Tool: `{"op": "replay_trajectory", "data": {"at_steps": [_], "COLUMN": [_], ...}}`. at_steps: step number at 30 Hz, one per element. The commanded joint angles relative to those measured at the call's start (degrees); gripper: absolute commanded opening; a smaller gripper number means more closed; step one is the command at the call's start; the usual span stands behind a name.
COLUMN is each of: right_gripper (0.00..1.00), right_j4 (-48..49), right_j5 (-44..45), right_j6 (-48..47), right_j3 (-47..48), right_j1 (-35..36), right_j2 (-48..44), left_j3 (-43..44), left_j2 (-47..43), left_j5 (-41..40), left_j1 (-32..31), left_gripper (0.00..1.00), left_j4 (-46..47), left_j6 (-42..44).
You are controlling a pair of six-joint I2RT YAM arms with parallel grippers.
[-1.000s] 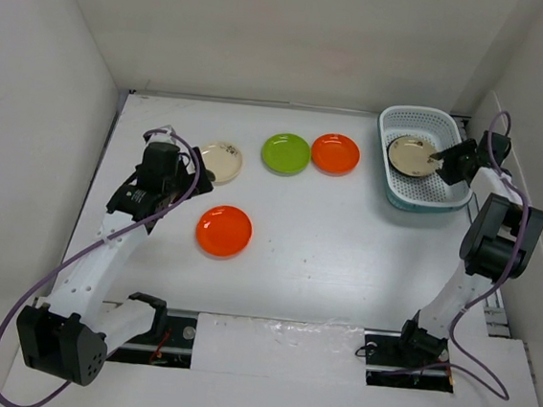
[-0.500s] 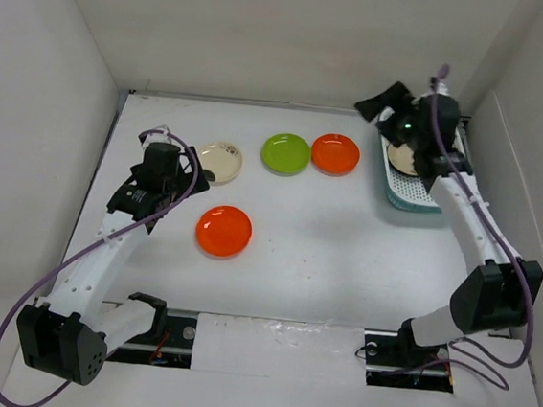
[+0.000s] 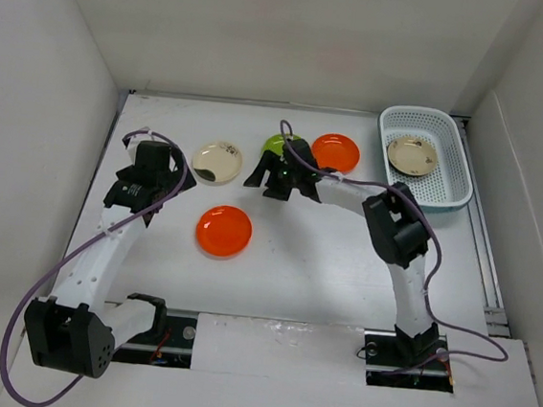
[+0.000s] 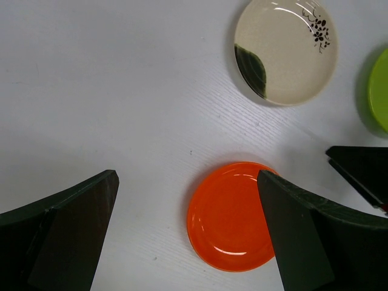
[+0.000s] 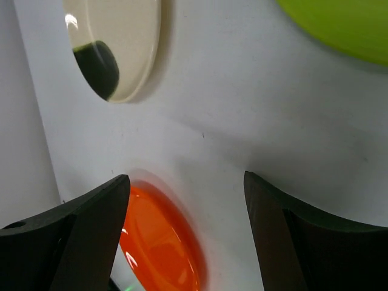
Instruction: Place the plates into the plastic bin on the countertop
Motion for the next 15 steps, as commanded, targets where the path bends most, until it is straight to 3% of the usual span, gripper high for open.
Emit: {"op": "replay_trajectory", "data": {"at_steps": [1, 10, 15], "right_gripper": [0.81, 0.73, 0.67], "right_j4": [4.54, 0.50, -1.61], "right_j5": [-0.62, -2.64, -0.36], "right_j6": [3.04, 8.31, 11.21], "right_j3": [7.67, 21.64, 25.60], "right_j1": [0.75, 1.28, 1.28], "right_j2": [1.42, 16.18, 19.01], "left_j3": [1.33, 1.33, 1.33], "left_j2": [-1.49, -1.49, -2.01], "left_j5": [-0.31, 0.92, 2.06], "left_j1": [0.04, 0.04, 0.04], "left_gripper": [1.00, 1.00, 1.00], "left_j4": [0.12, 0.65, 0.65], "left_j6": [-0.21, 0.32, 0.84]}}
